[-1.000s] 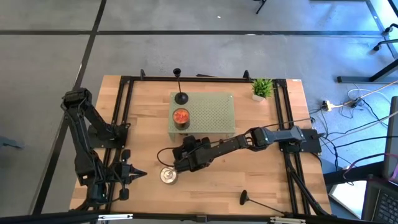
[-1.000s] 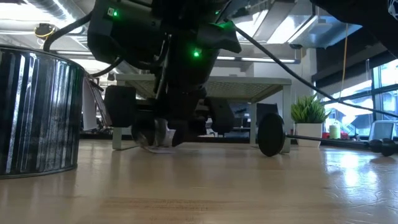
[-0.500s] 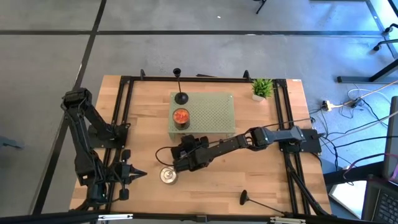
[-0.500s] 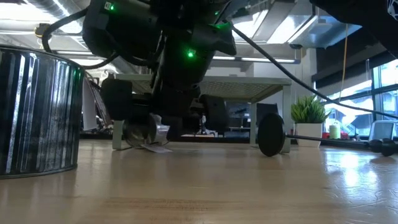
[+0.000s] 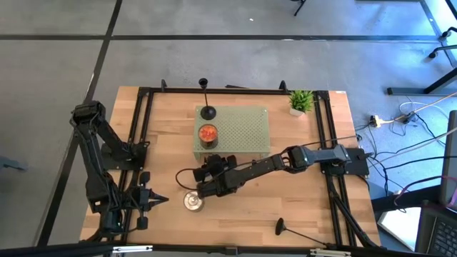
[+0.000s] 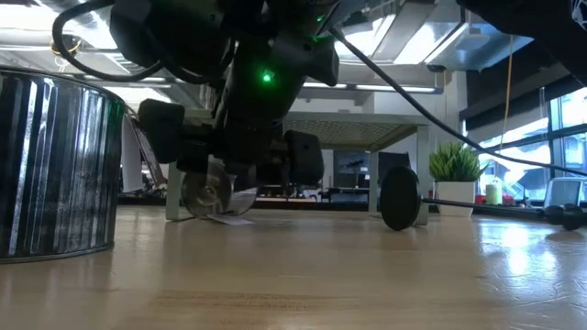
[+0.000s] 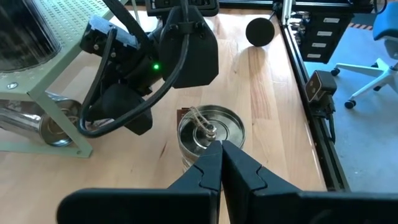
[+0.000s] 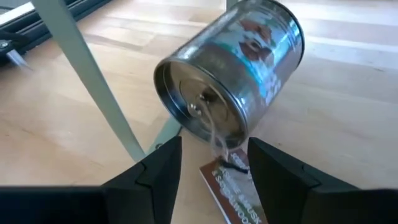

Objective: Pick & Place candle stick holders
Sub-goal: Put the top brown scented candle on the shelf aligned with the other scented candle

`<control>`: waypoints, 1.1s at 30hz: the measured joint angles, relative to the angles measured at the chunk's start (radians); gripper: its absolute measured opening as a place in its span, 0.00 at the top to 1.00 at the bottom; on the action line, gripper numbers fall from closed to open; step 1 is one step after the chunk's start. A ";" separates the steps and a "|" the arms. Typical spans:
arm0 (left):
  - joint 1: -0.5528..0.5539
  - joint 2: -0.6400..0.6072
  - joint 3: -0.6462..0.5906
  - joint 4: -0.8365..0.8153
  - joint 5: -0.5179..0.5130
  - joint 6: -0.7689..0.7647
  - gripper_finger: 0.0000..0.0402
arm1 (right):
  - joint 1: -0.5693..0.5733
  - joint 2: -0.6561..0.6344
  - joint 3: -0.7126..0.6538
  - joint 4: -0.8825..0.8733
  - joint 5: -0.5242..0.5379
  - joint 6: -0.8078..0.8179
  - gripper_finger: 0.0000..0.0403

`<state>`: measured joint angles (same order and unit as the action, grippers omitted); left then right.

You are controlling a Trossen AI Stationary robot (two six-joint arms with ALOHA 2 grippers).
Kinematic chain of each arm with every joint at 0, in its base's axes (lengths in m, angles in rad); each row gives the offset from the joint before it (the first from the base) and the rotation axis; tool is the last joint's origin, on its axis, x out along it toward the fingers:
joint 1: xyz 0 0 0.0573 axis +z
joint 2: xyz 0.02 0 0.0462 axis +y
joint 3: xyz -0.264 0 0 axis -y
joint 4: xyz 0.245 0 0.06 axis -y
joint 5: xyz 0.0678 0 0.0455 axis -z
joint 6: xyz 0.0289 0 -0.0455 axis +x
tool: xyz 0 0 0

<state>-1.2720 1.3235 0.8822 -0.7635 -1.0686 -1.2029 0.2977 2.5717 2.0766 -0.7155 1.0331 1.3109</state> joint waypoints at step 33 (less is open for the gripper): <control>0.000 0.000 0.000 -0.008 0.019 0.013 1.00 | -0.040 0.000 0.000 -0.048 0.006 -0.018 0.63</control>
<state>-1.2720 1.3235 0.8822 -0.7715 -1.0500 -1.1896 0.2582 2.5713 2.0766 -0.7638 1.0389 1.2930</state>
